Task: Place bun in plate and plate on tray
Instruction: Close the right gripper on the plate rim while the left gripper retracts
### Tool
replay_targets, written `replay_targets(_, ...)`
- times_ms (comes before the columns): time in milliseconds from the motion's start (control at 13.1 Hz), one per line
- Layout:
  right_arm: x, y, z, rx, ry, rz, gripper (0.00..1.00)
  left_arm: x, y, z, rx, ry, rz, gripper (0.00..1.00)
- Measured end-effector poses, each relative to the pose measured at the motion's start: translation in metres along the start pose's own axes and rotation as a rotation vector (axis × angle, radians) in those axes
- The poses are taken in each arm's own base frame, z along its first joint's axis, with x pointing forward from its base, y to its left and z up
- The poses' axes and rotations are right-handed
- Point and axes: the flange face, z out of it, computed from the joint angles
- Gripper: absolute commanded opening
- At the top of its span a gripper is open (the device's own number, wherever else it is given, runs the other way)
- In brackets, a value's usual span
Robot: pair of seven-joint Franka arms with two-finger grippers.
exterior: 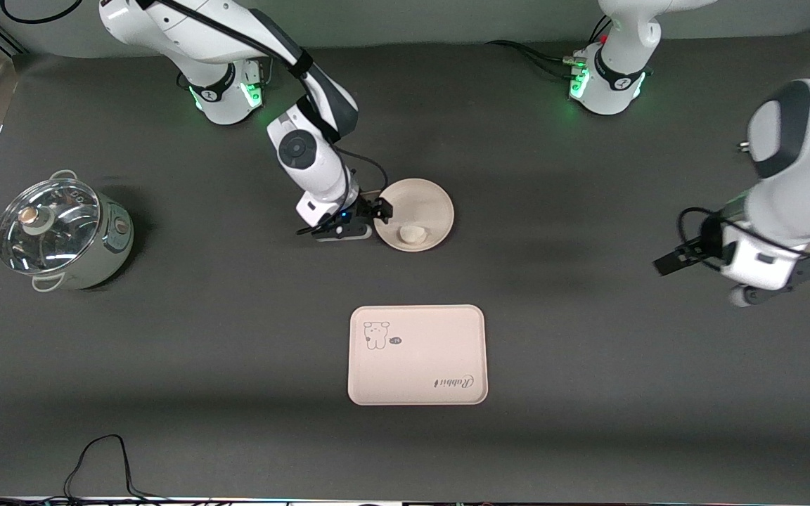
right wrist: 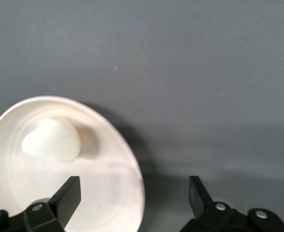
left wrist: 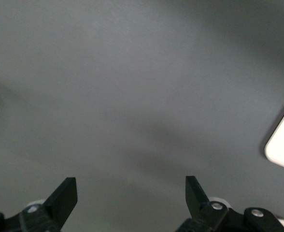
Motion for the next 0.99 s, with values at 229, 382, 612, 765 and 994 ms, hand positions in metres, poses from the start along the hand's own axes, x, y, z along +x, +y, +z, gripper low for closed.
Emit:
replay_targets(229,-0.016,-0.006,0.010,0.004,0.006,-0.003,0.88,0.001,-0.043,-0.027,0.008,0.004,0.097,1.00)
replay_targets(382,-0.022,-0.003,0.017,0.005,0.011,-0.006,0.83,-0.002,-0.067,-0.037,0.043,-0.014,0.139,1.00)
replay_targets(612,-0.029,0.002,0.028,0.007,0.020,-0.013,0.49,-0.012,-0.075,-0.055,0.095,-0.019,0.193,1.00)
replay_targets(765,-0.033,0.005,0.038,0.007,0.027,-0.021,0.22,-0.017,-0.069,-0.065,0.095,-0.005,0.218,1.00)
replay_targets(994,-0.033,0.008,0.044,0.009,0.030,-0.020,0.00,-0.018,-0.065,-0.072,0.089,0.015,0.261,1.00)
